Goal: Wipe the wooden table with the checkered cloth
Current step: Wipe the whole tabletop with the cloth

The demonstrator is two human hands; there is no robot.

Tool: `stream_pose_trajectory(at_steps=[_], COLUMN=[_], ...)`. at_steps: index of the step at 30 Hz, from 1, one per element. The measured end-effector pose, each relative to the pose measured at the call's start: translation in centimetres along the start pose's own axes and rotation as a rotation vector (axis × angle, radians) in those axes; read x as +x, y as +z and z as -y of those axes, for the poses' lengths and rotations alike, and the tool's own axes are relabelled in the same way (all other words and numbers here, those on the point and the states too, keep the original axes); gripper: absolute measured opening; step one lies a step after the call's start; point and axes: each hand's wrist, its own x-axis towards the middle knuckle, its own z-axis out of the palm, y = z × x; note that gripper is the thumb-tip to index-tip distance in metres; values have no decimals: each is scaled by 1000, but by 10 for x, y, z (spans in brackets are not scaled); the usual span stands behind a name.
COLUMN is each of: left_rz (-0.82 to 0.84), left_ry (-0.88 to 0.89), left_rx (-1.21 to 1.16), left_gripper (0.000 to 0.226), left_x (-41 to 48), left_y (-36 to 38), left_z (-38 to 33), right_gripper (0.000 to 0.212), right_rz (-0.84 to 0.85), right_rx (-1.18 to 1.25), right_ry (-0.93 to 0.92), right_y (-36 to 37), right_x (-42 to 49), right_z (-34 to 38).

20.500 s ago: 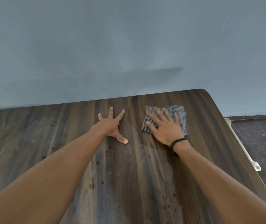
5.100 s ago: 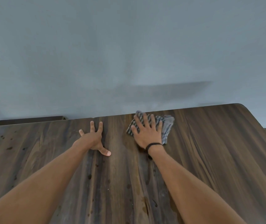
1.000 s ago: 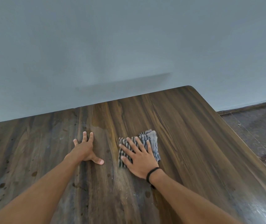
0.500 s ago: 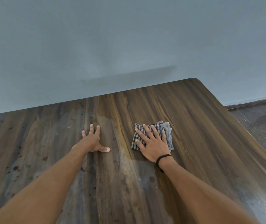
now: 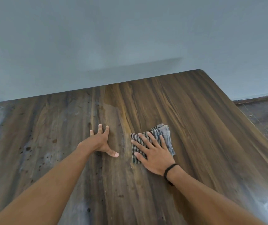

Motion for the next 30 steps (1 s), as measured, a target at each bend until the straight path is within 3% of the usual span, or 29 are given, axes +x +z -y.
stream_pose_trajectory(at_steps=[3,6,10,15,19,22,24,28,30], left_rz=[-62,-86,-96,-123,-152,-167,-124,-78,-85], left_ry=[15,26,44,39,56,73,67,73,76], left_rx=[31,52,43,33,32,72,80,115,116], left_gripper=[152,154,155,154,144,134,139,148,148], left_x=[-7,-6,-4,-7,-12,-23,-33,-51,-56], left_y=[14,16,18,16,24,33,43,66,70], left_z=[4,7,8,8,8,3,-4,-18,-19], right_gripper=[56,59,56,59,59,58,59,56,57], right_rz=[9,-44,-8,-72,-19,-31,-39,5,-9], right_rx=[52,57,11,63,38,63,61,16,33], right_ry=[87,219,-39,285,77,220,299,91,178], right_y=[-12,-10,14,1,20,9,12,23,15], right_x=[-6,-6,-65,-37,-73,-82,-82,-127,-131], right_z=[-23,12,23,23,39,19,34,32,18])
